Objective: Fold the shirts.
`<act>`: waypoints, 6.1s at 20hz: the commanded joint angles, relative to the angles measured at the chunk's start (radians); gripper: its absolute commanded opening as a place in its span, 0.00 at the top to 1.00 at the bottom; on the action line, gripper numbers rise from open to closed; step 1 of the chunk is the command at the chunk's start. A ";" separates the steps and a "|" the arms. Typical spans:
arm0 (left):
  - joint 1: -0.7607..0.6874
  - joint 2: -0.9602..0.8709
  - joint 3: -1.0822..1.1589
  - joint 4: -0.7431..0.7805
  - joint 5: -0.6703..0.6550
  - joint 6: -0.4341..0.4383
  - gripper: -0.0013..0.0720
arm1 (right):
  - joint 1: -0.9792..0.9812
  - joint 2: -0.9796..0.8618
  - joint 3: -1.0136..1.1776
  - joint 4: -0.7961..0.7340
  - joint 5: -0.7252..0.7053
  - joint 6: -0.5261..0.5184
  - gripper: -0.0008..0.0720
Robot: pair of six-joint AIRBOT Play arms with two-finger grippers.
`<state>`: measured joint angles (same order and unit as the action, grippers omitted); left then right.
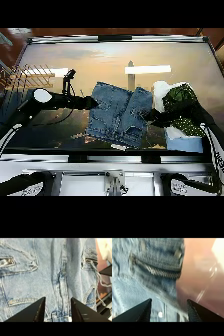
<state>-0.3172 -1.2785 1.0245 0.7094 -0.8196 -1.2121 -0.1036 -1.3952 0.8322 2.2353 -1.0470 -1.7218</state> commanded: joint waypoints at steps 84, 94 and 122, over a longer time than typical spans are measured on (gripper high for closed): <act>0.203 0.278 0.209 -0.095 0.014 -0.053 0.92 | 0.461 -0.060 0.650 -0.437 -0.313 0.322 0.19; 0.204 0.278 0.209 -0.082 0.026 -0.053 0.92 | 0.120 -0.060 0.204 0.121 -0.076 0.183 0.07; 0.204 0.278 0.209 -0.050 0.023 -0.053 0.92 | 0.272 -0.069 0.284 0.197 0.332 0.185 0.86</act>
<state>-0.1139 -0.9997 1.2335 0.6590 -0.7971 -1.2652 0.1558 -1.4662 1.0557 2.4256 -0.7712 -1.4967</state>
